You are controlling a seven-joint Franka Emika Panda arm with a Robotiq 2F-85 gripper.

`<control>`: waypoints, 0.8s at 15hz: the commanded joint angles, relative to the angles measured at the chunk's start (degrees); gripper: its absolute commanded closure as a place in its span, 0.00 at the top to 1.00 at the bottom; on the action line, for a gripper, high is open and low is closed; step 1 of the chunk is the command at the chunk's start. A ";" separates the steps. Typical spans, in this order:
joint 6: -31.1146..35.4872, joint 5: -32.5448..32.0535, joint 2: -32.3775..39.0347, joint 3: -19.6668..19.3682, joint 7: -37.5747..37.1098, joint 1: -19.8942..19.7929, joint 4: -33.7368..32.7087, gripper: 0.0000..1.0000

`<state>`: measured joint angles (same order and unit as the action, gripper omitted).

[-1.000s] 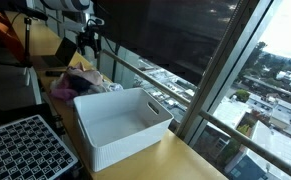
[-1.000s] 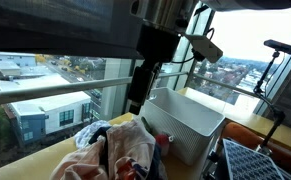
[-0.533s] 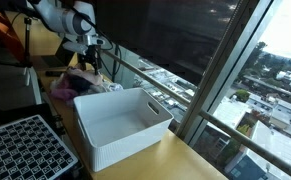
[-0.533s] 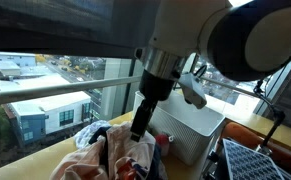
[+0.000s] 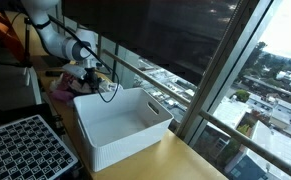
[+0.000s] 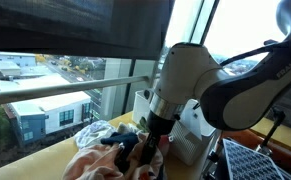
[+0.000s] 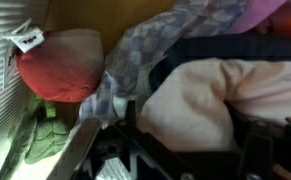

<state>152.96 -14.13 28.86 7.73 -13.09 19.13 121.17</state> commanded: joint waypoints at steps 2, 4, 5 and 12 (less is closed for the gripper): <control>-0.69 2.37 -2.01 -0.18 2.23 -0.91 1.43 0.43; -1.74 4.29 -3.73 0.30 3.05 -2.10 1.67 0.28; -2.28 5.43 -4.71 0.52 3.57 -2.72 1.82 0.21; -10.87 16.38 -16.99 2.38 11.13 -9.33 0.55 0.04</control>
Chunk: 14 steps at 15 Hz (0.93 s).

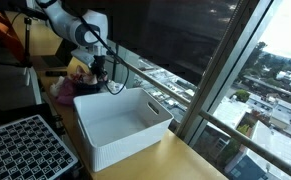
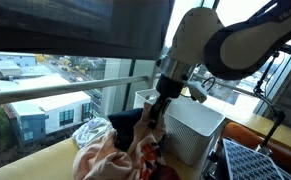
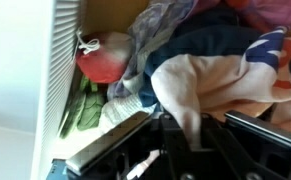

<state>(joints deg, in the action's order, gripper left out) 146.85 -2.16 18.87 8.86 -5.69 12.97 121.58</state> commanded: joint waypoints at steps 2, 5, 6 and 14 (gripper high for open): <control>-7.80 6.69 -10.56 0.66 5.28 -4.42 -1.56 0.04; -12.33 9.21 -15.36 -0.57 7.20 -6.20 -4.90 0.04; -14.14 10.03 -16.96 -1.02 7.73 -6.79 -6.44 0.04; -18.55 10.09 -25.18 -6.00 8.75 -9.85 -20.66 0.04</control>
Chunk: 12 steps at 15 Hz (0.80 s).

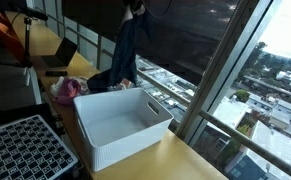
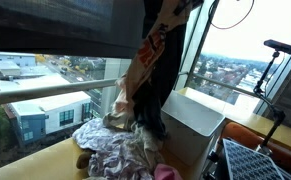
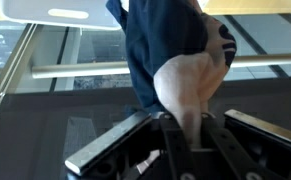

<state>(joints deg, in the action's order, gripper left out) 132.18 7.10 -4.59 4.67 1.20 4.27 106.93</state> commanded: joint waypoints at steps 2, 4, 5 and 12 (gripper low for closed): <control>-6.22 0.87 -2.38 -3.28 2.50 -1.93 -11.11 0.04; -8.71 0.66 -2.46 -4.51 3.08 -2.65 -16.87 0.04; -10.22 0.78 -2.12 -5.12 3.38 -3.01 -20.26 0.04; -13.71 0.79 0.03 -7.84 4.29 -4.56 -29.08 0.04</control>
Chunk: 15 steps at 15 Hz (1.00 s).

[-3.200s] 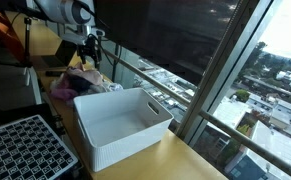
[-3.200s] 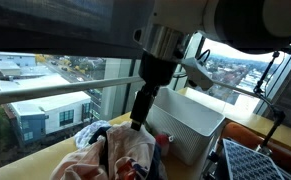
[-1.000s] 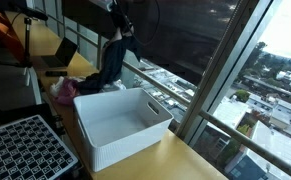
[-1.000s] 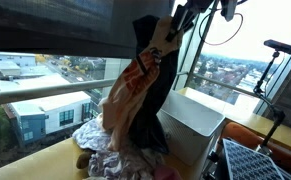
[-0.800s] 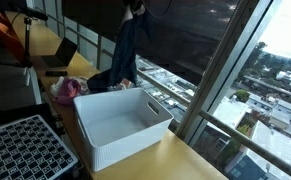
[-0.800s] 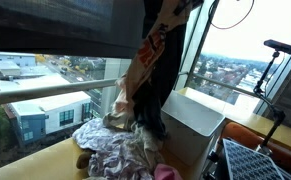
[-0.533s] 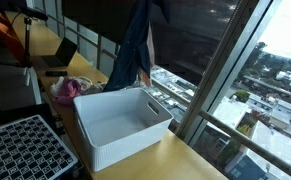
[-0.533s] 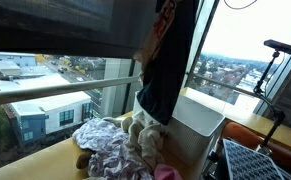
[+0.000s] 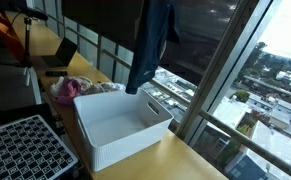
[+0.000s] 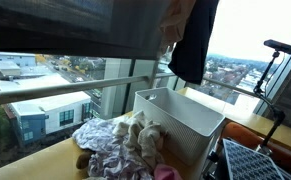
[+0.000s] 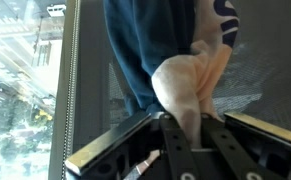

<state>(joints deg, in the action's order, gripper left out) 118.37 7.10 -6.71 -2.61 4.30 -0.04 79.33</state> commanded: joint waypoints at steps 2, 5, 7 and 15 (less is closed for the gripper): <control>1.81 0.43 2.02 -0.73 1.11 -0.23 2.54 0.04; 4.25 0.36 2.33 -1.12 1.58 -0.46 9.34 0.04; 4.74 -0.33 2.58 -1.30 3.30 -0.56 14.17 0.04; 5.73 -1.40 3.32 -0.30 8.70 -1.55 31.04 0.04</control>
<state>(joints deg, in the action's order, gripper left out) 121.71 6.65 -2.13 -3.58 11.66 -1.78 104.91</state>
